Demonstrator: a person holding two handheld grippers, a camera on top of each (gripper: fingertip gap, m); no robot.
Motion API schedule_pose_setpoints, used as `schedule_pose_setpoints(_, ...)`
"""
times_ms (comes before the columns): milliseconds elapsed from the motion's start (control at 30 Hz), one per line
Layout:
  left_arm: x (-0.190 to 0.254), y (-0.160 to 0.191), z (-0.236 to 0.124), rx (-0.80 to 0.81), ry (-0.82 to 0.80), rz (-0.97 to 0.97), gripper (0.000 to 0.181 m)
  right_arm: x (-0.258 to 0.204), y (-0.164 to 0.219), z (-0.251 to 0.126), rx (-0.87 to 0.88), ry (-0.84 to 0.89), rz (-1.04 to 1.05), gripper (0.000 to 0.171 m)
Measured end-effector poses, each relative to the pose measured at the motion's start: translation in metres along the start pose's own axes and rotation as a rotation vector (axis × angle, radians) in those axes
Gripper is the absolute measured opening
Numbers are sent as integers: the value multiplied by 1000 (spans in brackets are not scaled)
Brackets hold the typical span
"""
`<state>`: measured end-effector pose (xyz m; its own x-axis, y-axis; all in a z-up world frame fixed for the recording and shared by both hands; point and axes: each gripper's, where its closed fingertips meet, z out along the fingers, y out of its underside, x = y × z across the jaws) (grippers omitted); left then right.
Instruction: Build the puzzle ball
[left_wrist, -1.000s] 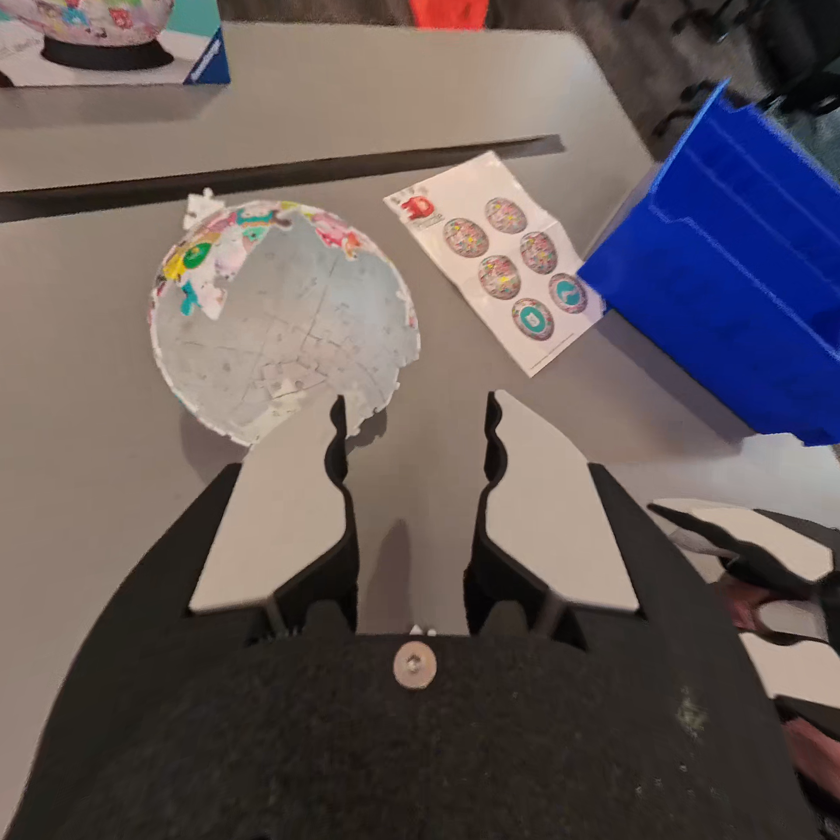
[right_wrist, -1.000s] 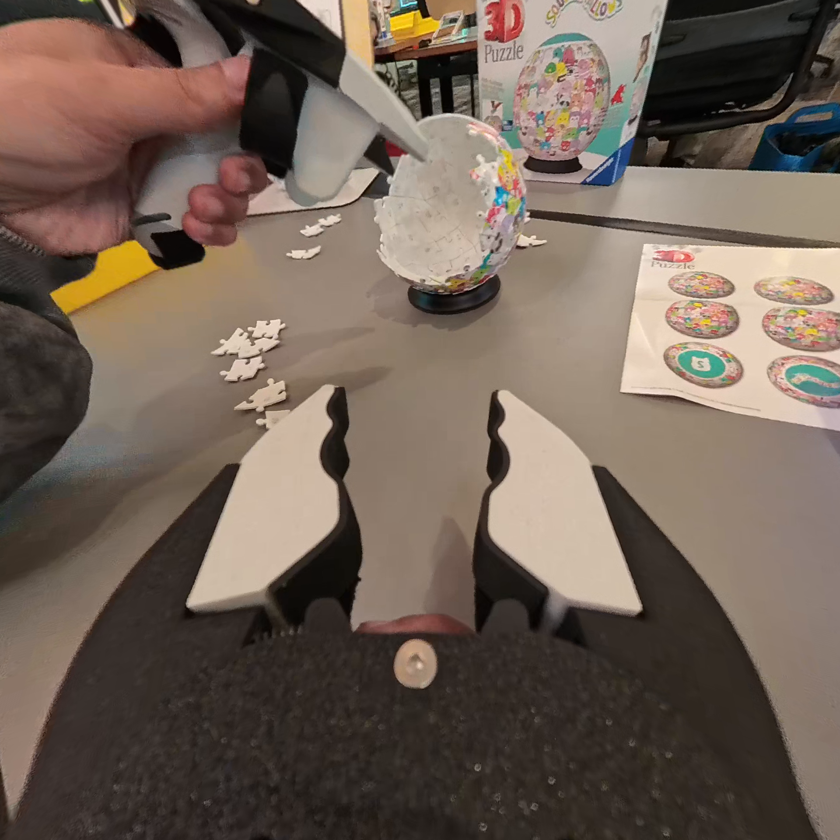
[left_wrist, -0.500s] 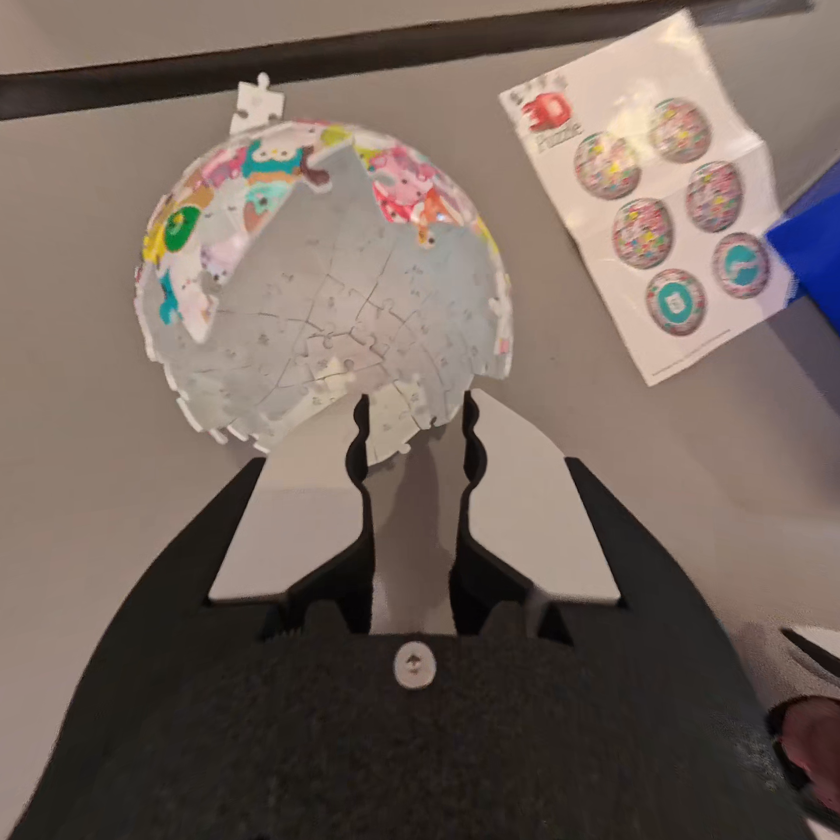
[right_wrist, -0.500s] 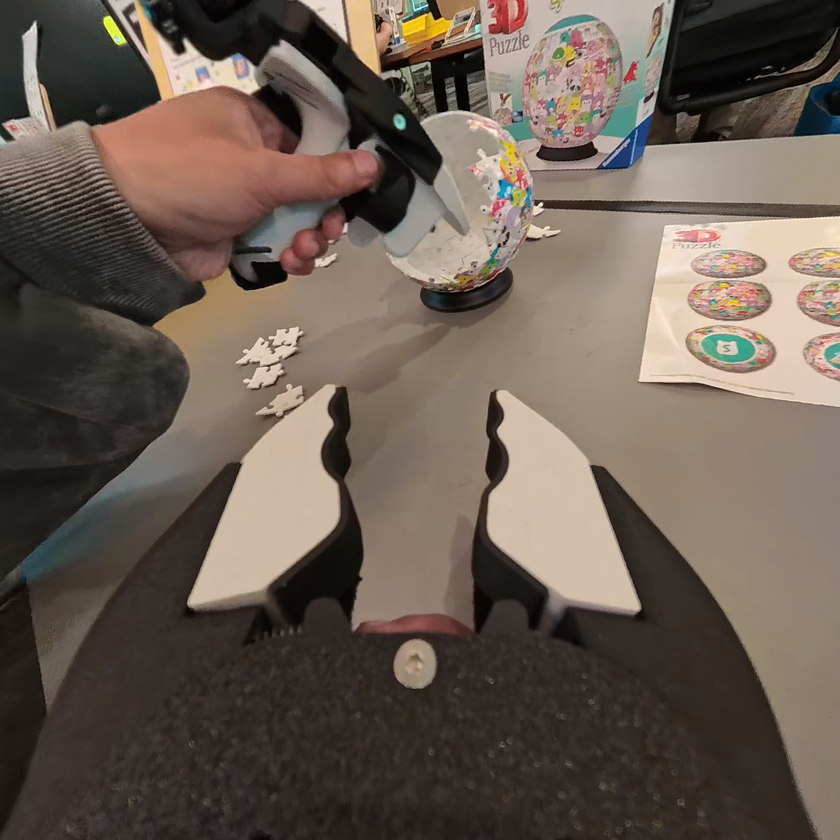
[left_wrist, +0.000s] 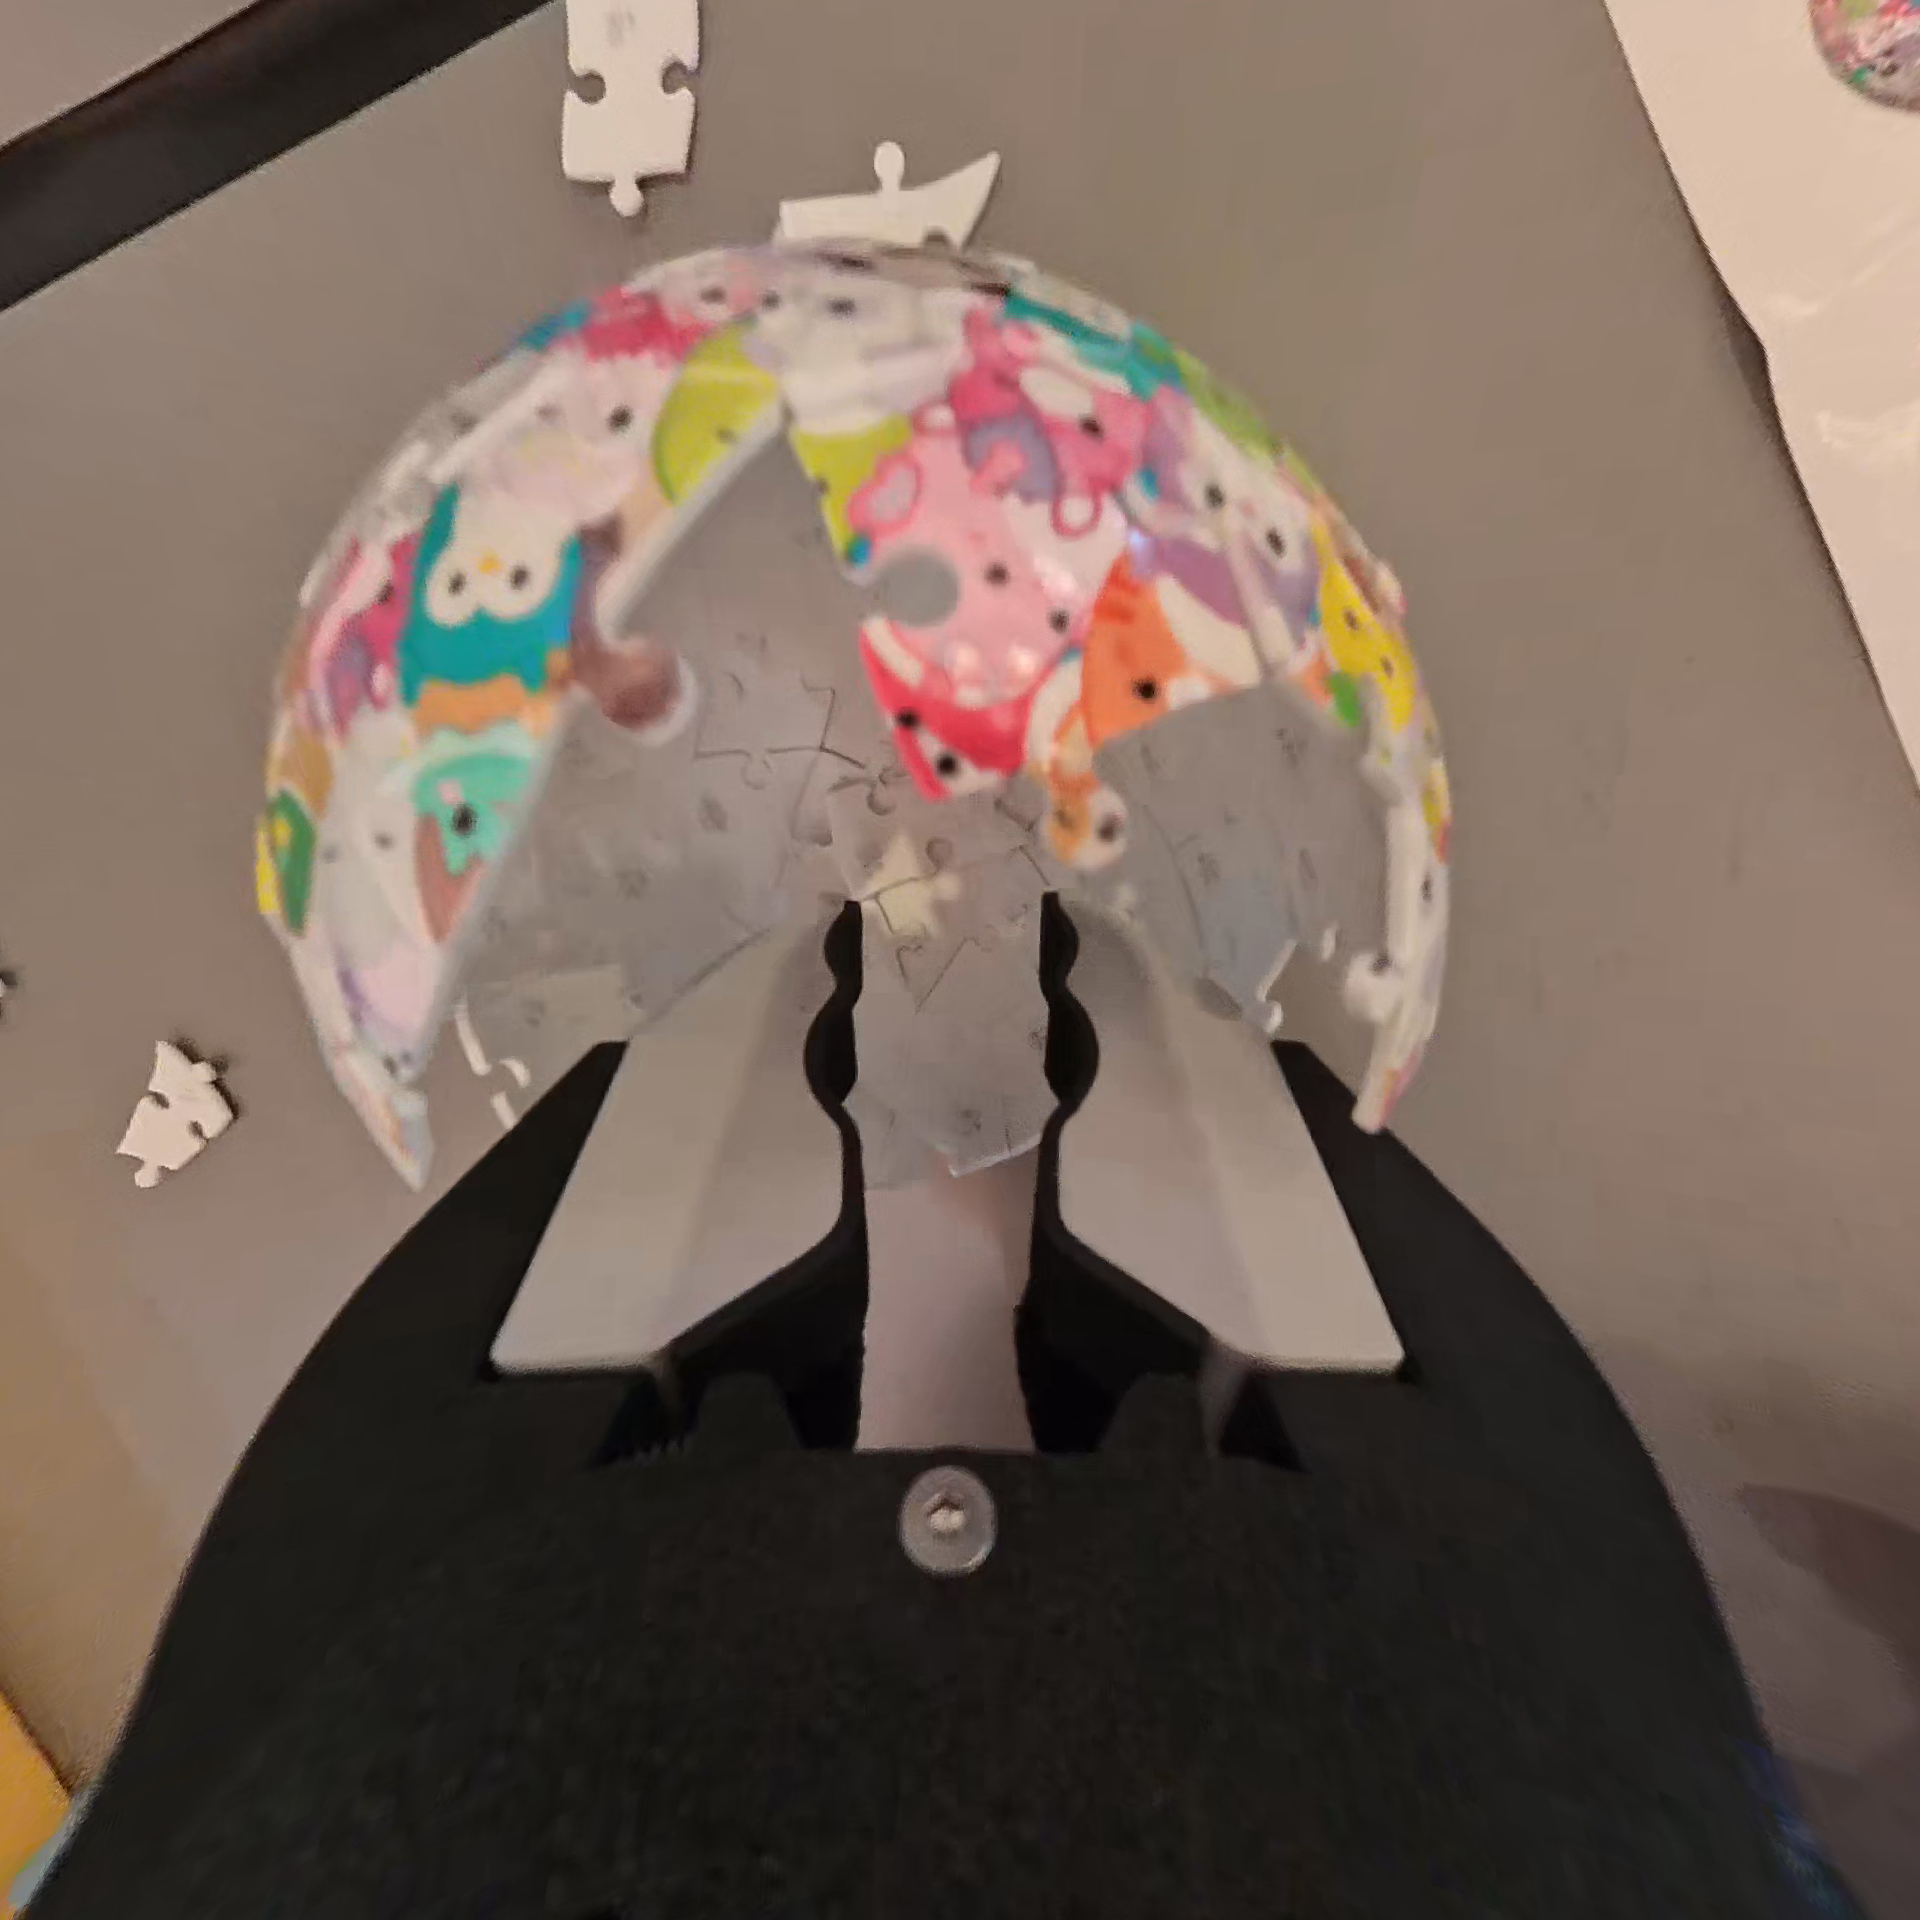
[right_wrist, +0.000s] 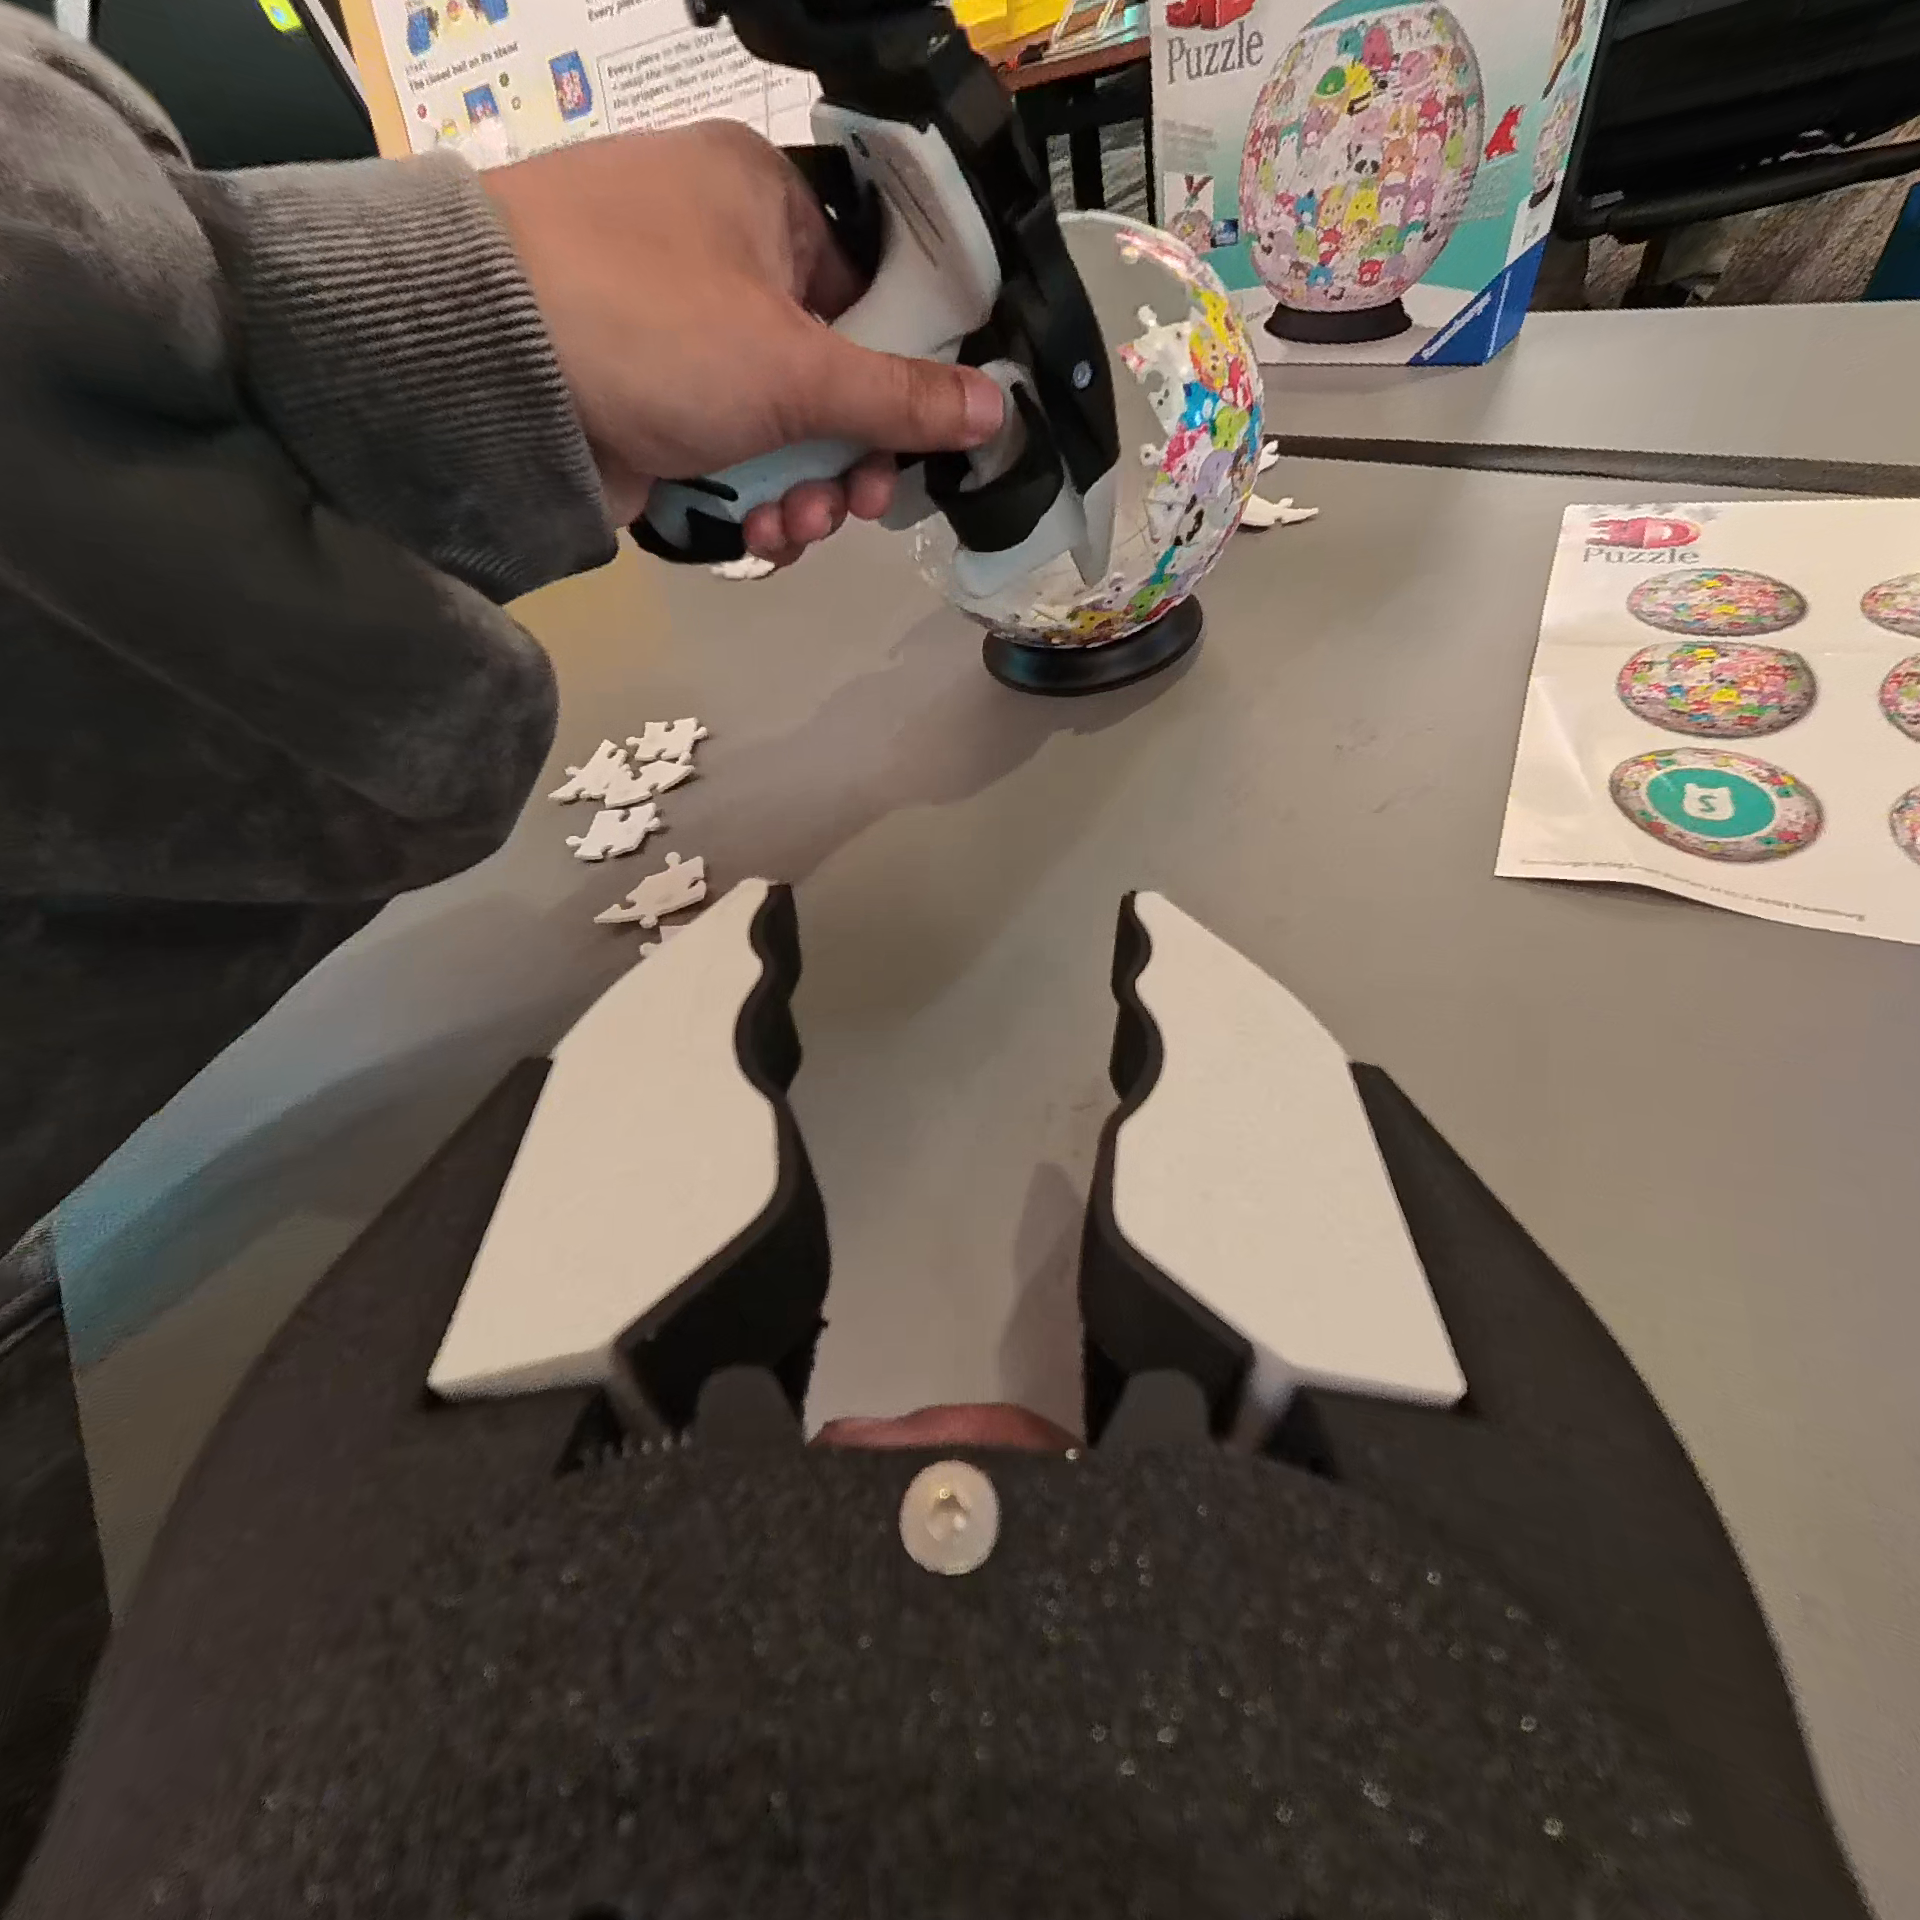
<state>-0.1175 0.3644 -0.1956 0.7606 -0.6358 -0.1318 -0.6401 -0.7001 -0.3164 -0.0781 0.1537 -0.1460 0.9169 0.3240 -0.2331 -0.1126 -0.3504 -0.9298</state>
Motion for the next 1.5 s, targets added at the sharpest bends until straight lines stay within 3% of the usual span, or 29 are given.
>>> schedule_pose_setpoints(633,-1,-1,21,-82,7,-20,48,-4,3,3,-19,-19,-3,58)
schedule_pose_setpoints(1000,-3,1,22,-75,-35,13,43,-6,4,4,-26,-23,-9,57)
schedule_pose_setpoints(1067,0,3,23,-80,-23,18,33,-6,5,4,-29,-23,-11,57)
schedule_pose_setpoints(1233,0,3,23,-77,-28,23,29,-6,6,4,-33,-22,-13,57)
schedule_pose_setpoints(1333,0,3,21,-78,-16,29,31,-6,6,4,-34,-24,-11,58)
schedule_pose_setpoints(1400,-2,2,20,-75,-16,34,44,-6,6,4,-35,-25,-12,58)
schedule_pose_setpoints(1500,-1,1,21,-75,0,62,44,-7,6,5,-37,-27,-13,58)
